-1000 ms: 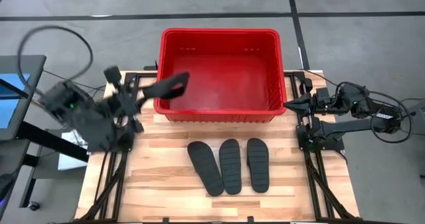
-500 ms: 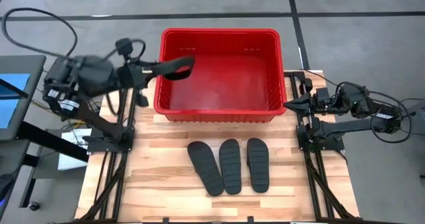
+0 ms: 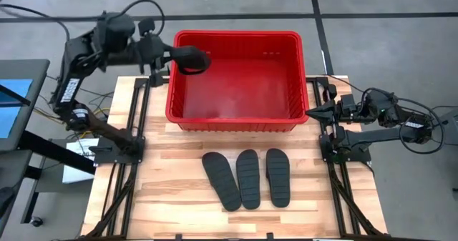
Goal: Pick and place slides into bin
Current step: Put the black slide into the red bin
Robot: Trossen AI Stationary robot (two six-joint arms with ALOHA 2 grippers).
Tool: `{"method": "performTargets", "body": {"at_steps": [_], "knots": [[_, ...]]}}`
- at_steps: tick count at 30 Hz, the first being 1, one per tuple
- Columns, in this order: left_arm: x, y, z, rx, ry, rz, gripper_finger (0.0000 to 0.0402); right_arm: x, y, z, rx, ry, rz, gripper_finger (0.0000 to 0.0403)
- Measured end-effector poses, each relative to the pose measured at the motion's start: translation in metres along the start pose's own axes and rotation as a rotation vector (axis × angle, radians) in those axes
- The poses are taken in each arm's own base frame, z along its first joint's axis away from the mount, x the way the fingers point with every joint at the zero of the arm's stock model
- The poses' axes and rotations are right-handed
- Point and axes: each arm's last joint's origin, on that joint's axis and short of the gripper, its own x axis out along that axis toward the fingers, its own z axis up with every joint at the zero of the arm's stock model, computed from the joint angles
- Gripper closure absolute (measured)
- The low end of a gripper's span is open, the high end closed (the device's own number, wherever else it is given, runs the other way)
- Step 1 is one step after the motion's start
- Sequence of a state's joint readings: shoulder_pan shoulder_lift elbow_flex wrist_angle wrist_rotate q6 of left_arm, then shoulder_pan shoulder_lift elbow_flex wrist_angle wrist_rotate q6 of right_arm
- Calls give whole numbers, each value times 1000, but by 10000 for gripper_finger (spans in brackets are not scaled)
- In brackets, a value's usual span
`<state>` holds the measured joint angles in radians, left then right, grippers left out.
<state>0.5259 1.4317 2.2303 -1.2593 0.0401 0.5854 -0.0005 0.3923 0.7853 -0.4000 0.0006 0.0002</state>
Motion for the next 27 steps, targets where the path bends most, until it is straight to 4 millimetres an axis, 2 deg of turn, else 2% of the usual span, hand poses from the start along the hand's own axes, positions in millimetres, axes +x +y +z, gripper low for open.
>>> {"method": "performTargets", "body": {"at_steps": [6, 11, 16, 23, 27], "knots": [[41, 27, -18, -30, 60, -70, 340, 0, 0, 0, 0, 0, 0, 403], [75, 46, -41, -70, 137, -167, 340, 0, 0, 0, 0, 0, 0, 403], [102, 61, -69, -142, 183, -311, 340, 0, 0, 0, 0, 0, 0, 403], [120, 78, -98, -271, 144, -458, 340, 0, 0, 0, 0, 0, 0, 403], [129, 82, -111, -352, 150, -530, 340, 0, 0, 0, 0, 0, 0, 403]]}}
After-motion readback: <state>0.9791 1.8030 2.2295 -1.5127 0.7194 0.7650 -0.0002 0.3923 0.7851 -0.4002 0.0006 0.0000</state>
